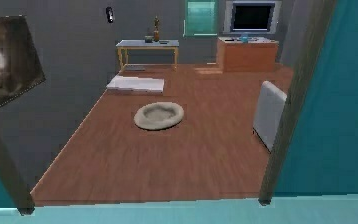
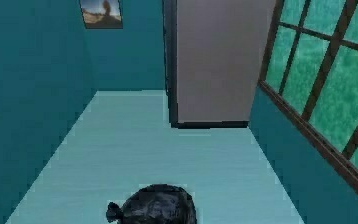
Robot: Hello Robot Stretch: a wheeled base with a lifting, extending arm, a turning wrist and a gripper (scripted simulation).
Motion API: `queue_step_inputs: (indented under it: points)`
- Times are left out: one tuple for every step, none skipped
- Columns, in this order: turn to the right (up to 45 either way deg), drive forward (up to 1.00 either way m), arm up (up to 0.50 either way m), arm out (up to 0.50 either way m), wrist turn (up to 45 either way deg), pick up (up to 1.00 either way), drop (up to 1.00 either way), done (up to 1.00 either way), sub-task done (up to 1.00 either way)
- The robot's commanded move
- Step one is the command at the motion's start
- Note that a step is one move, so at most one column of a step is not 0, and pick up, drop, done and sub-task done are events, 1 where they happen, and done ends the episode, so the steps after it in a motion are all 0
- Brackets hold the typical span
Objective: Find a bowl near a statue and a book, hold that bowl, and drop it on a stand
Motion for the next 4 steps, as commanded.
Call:
queue_step_inputs:
  points:
    - [6.0,0.00,0.00,0.00,0.0,0.00,0.00,0.00,0.00]
    - [0.0,1.00,0.00,0.00,0.0,0.00,0.00,0.00,0.00]
    - [3.0,0.00,0.00,0.00,0.0,0.00,0.00,0.00,0.00]
    - [3.0,0.00,0.00,0.00,0.0,0.00,0.00,0.00,0.00]
